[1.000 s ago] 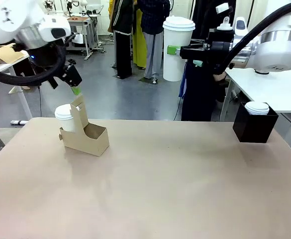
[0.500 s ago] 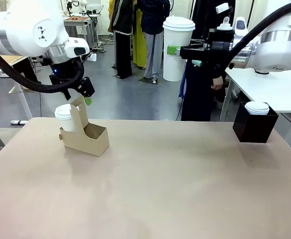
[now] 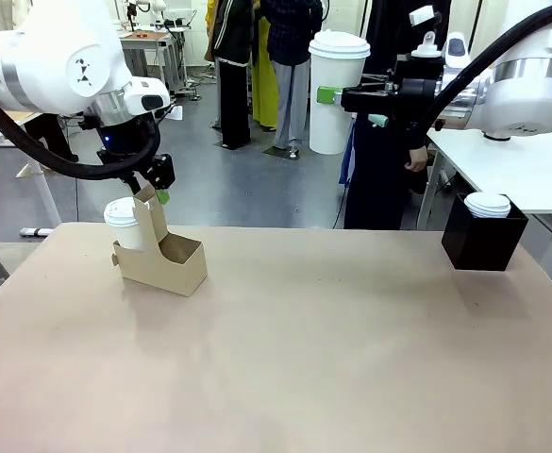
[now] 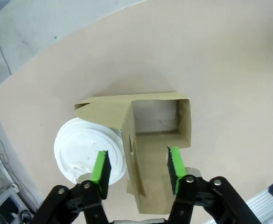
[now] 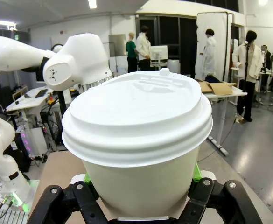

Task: Pour a drink into a cup and package it in a carrier.
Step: Position the Cup Carrier in the center of the table.

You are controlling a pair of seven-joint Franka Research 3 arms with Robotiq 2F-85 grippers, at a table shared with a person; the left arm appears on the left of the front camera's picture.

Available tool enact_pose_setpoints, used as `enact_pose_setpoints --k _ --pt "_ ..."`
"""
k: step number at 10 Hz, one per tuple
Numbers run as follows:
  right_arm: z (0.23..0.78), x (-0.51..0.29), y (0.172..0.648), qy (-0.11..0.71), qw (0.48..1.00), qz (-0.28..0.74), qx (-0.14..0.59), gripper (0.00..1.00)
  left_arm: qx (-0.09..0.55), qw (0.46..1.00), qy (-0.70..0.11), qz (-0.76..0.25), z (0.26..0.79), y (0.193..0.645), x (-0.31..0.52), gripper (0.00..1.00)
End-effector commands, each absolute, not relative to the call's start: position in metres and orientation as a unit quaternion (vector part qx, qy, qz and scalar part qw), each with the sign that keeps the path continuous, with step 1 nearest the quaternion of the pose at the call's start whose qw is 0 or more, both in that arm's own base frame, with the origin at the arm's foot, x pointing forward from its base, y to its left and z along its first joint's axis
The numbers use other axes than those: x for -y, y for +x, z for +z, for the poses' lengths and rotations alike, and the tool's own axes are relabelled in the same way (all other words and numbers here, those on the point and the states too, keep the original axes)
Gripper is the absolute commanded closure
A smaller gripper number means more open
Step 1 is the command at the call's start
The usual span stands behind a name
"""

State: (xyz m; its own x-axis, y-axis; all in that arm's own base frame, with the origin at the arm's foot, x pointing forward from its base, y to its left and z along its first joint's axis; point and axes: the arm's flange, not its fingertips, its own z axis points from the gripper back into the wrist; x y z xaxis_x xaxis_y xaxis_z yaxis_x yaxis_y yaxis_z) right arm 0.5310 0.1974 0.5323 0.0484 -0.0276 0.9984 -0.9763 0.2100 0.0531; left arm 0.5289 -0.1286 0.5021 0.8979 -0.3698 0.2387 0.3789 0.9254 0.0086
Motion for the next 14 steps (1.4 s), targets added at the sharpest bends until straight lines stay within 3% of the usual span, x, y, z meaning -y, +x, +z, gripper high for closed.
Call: enact_pose_setpoints --k 1,7,8,9,12,14 --pt "0.535 -0.197 0.529 0.461 0.549 0.432 0.547 0.19 0.123 0.975 -0.008 -0.187 0.505 0.527 0.125 1.0" --pt "0.535 -0.197 0.529 0.461 0.549 0.432 0.547 0.19 0.123 0.978 -0.003 -0.171 0.505 0.526 0.126 1.0" --pt "0.535 -0.197 0.529 0.461 0.549 0.432 0.547 0.19 0.09 0.978 -0.016 -0.189 0.504 0.524 0.125 1.0" --pt "0.535 -0.197 0.529 0.461 0.549 0.432 0.547 0.19 0.116 0.975 -0.015 -0.189 0.501 0.529 0.125 1.0" --pt "0.535 -0.197 0.529 0.461 0.549 0.432 0.547 0.19 0.112 0.976 -0.015 -0.189 0.501 0.528 0.125 0.98" --pt "0.535 -0.197 0.529 0.461 0.549 0.432 0.547 0.19 0.145 0.974 -0.009 -0.174 0.525 0.512 0.125 0.98"
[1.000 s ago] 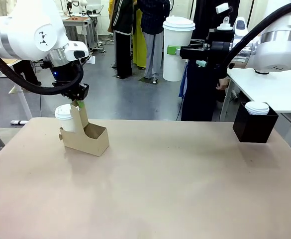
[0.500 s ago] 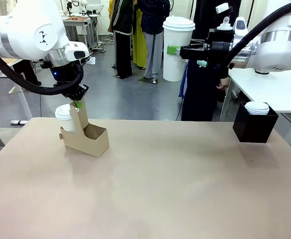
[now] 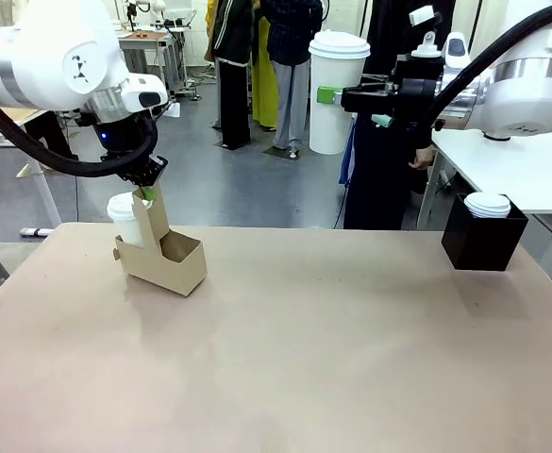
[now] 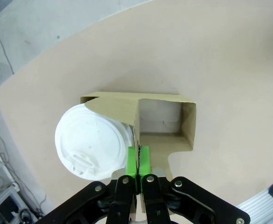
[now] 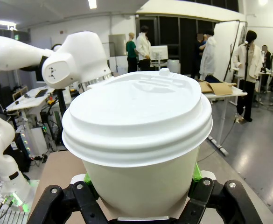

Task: Pour a drink into a cup and package it in a carrier.
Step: Position the Cup Carrier in the center of the table.

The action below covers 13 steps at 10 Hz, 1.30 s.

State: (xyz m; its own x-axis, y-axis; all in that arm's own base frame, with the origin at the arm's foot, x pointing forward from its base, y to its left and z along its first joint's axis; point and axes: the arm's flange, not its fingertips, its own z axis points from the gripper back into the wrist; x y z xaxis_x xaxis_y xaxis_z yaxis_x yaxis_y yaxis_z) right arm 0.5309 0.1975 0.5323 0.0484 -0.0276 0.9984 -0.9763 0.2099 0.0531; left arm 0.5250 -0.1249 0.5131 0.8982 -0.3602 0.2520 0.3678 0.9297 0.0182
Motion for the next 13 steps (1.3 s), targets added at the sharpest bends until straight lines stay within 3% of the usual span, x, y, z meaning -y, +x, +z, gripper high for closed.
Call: enact_pose_setpoints --k 1,6,11,13 --pt "0.535 -0.197 0.529 0.461 0.549 0.432 0.547 0.19 0.141 0.976 -0.009 -0.167 0.539 0.505 0.129 0.98" --pt "0.535 -0.197 0.529 0.461 0.549 0.432 0.547 0.19 0.164 0.978 -0.023 -0.13 0.599 0.426 0.227 0.98" --pt "0.535 -0.197 0.529 0.461 0.549 0.432 0.547 0.19 0.12 0.989 -0.066 -0.055 0.568 0.351 0.323 0.98" --pt "0.535 -0.197 0.529 0.461 0.549 0.432 0.547 0.19 0.13 0.989 -0.057 -0.03 0.55 0.334 0.345 0.98"
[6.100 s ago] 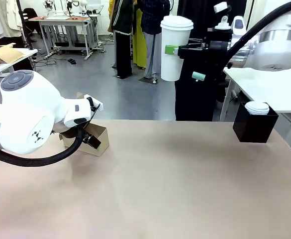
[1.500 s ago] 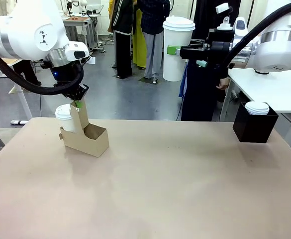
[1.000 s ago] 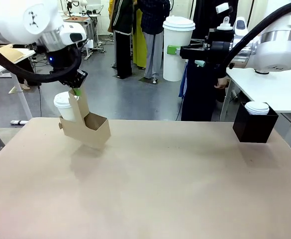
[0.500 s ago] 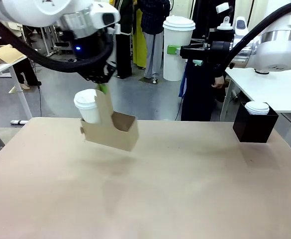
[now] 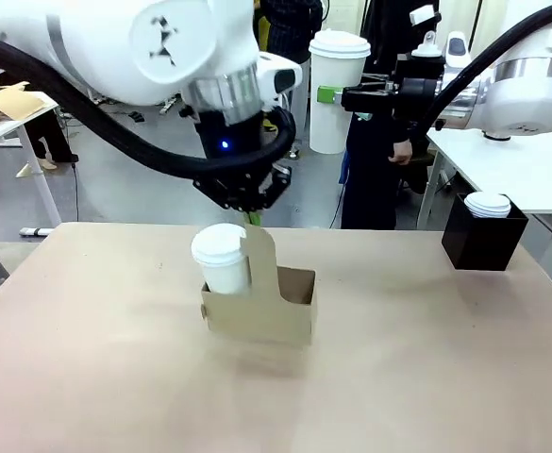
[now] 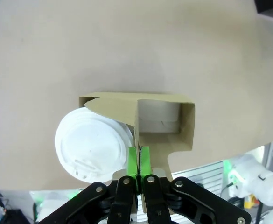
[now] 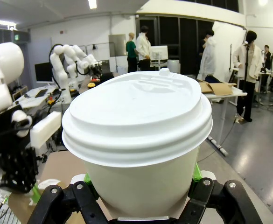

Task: Pour a drink into a cup and package it in a carrier.
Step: Position the Cup Carrier in the center of the table, then insert the held 600 ml Paper Cup into the Cup Carrier.

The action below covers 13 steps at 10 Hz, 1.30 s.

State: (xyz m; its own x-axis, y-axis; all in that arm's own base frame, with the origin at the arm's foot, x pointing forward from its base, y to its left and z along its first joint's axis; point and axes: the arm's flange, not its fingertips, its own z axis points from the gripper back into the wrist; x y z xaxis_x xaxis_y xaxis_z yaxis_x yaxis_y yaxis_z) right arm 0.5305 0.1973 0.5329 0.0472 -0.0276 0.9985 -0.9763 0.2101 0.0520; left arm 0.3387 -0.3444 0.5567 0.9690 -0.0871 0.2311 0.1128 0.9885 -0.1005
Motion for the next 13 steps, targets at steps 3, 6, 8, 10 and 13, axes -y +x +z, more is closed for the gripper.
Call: enact_pose_setpoints --k 3,6,8,10,13 --pt "0.535 -0.197 0.529 0.461 0.549 0.432 0.547 0.19 0.12 0.991 -0.044 -0.028 0.516 0.337 0.369 0.98" --pt "0.535 -0.197 0.529 0.461 0.549 0.432 0.547 0.19 0.093 0.995 -0.028 -0.029 0.49 0.349 0.387 0.98" --pt "0.535 -0.197 0.529 0.461 0.549 0.432 0.547 0.19 0.079 0.995 -0.019 -0.051 0.483 0.35 0.397 0.98" --pt "0.535 -0.197 0.529 0.461 0.549 0.432 0.547 0.19 0.097 0.994 -0.043 -0.041 0.497 0.351 0.383 0.98" --pt "0.535 -0.197 0.529 0.461 0.549 0.432 0.547 0.19 0.097 0.994 -0.043 -0.041 0.497 0.351 0.383 0.98"
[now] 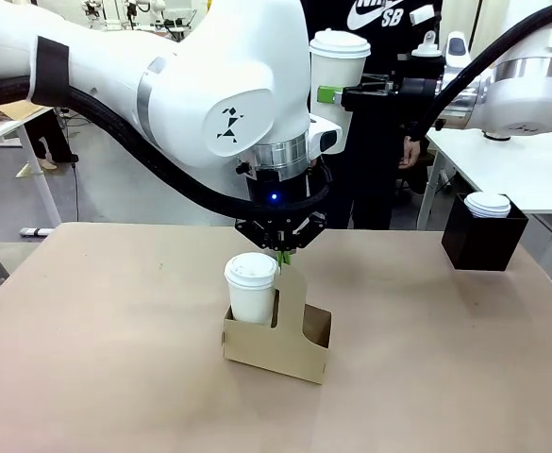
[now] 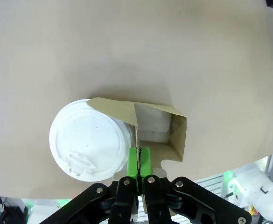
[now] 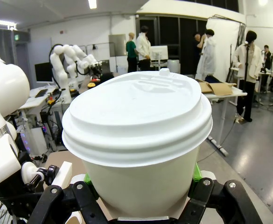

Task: Pour a drink into a cup and package it in a carrier.
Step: Insert the held 600 ml Paper Cup into the Cup Carrier.

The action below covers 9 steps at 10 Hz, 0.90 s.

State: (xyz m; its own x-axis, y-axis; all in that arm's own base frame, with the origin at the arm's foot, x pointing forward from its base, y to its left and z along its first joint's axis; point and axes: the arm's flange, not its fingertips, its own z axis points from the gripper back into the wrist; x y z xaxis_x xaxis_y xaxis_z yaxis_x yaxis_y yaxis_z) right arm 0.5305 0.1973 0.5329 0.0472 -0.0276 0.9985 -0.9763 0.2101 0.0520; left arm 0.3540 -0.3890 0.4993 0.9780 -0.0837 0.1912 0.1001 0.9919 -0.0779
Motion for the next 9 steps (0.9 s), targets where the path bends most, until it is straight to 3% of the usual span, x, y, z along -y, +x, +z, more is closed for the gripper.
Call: enact_pose_setpoints --k 1,2,3,4,5,6,9 --pt "0.535 -0.197 0.529 0.461 0.549 0.432 0.547 0.19 0.097 0.994 -0.043 -0.041 0.497 0.351 0.383 0.98" --pt "0.535 -0.197 0.529 0.461 0.549 0.432 0.547 0.19 0.094 0.994 -0.044 -0.046 0.499 0.354 0.389 0.4" --pt "0.535 -0.197 0.529 0.461 0.549 0.432 0.547 0.19 0.1 0.992 -0.051 -0.052 0.504 0.352 0.382 0.4" --pt "0.533 -0.197 0.53 0.462 0.557 0.426 0.543 0.19 0.097 0.992 -0.059 -0.056 0.512 0.351 0.376 0.0" --pt "0.527 -0.191 0.538 0.474 0.555 0.426 0.534 0.19 0.103 0.991 -0.067 -0.061 0.523 0.347 0.368 0.36" --pt "0.519 -0.187 0.541 0.487 0.55 0.43 0.524 0.19 0.109 0.989 -0.076 -0.063 0.536 0.344 0.36 0.0" --pt "0.489 -0.175 0.531 0.526 0.531 0.458 0.481 0.19 0.109 0.981 -0.097 -0.129 0.571 0.336 0.318 0.0"
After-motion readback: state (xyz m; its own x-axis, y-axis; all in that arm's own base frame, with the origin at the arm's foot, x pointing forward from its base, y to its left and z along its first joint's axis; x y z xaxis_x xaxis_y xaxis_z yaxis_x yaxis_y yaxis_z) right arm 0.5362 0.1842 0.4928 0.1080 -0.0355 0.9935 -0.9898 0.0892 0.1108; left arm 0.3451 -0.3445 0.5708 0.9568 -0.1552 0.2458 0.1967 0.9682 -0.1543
